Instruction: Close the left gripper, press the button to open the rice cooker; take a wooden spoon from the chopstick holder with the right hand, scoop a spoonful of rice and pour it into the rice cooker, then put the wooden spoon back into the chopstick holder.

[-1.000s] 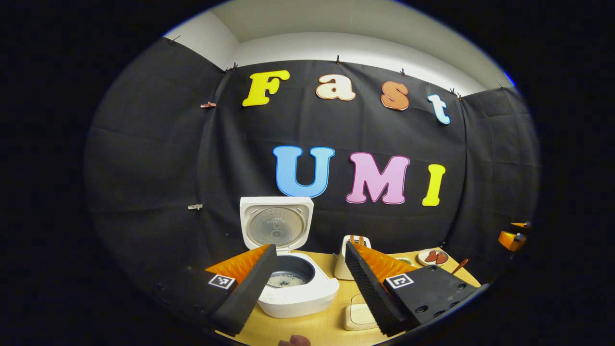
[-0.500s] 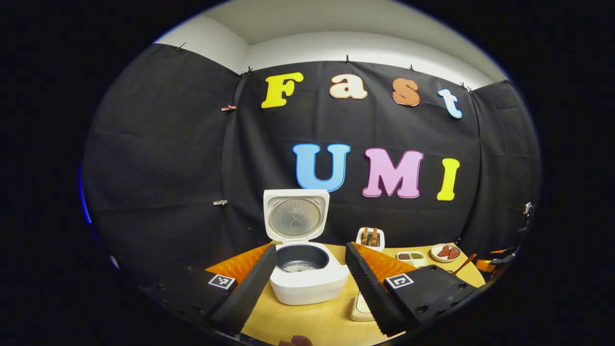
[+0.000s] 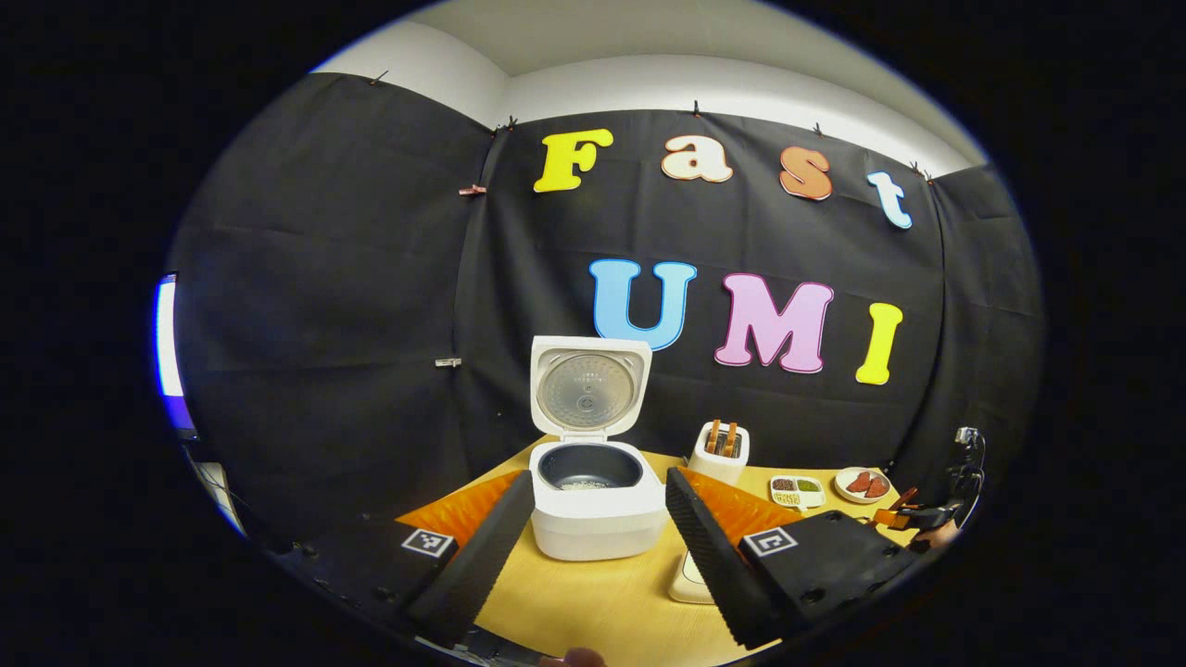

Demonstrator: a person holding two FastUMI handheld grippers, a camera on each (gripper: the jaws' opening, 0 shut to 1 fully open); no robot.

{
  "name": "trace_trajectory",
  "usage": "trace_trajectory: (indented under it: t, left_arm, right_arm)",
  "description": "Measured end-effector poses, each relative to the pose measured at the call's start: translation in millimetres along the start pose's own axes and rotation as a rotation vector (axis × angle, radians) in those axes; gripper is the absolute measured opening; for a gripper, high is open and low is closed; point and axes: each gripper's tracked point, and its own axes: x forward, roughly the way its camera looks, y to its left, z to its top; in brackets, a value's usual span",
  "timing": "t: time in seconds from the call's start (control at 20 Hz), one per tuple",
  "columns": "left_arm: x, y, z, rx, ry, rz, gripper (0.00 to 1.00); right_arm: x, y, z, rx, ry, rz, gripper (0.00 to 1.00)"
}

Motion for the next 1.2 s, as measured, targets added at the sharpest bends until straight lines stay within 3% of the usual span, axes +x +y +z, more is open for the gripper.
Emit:
trace_trajectory:
  t: [0.1, 0.15, 0.2, 0.25, 0.35, 0.4, 0.45, 0.55, 0.7, 0.95, 1.2]
  left_arm:
    - [0, -1, -8, 0.022, 0.006, 0.006, 0.97]
    - [-1, -2, -11, 0.03, 0.01, 0.006, 0.97]
    - [-1, -2, -14, 0.034, 0.014, 0.005, 0.97]
    - [-1, -2, -15, 0.031, 0.018, 0.004, 0.97]
    - [-1, -2, -17, 0.024, 0.022, 0.001, 0.97]
    - [-1, -1, -20, 0.023, 0.026, 0.002, 0.97]
    - [-1, 1, -22, 0.024, 0.031, 0.004, 0.97]
    - [-2, 5, -25, 0.029, 0.039, 0.011, 0.97]
    - [-4, 11, -22, 0.023, 0.032, 0.019, 0.97]
    - [-7, 21, -21, 0.023, 0.031, 0.027, 0.97]
    - [-6, 32, -21, 0.032, 0.029, 0.022, 0.97]
  right_arm:
    - [6, 3, -4, 0.016, 0.01, -0.003, 0.58]
    - [10, 5, -5, 0.03, 0.016, -0.008, 0.39]
    - [7, 9, -3, 0.046, 0.008, -0.004, 0.27]
    - [7, 15, -4, 0.057, 0.007, 0.006, 0.34]
    - [9, 24, -19, 0.045, 0.037, 0.02, 0.34]
    - [9, 25, -24, 0.022, 0.049, 0.02, 0.24]
    - [10, 27, -19, 0.011, 0.026, 0.014, 0.35]
    - [8, 25, -23, 0.009, 0.037, -0.006, 0.36]
    - [6, 20, -21, 0.039, 0.03, -0.017, 0.22]
    - [1, 18, -17, 0.031, 0.019, -0.03, 0.21]
    - [-15, 18, 15, 0.033, -0.039, -0.036, 0.21]
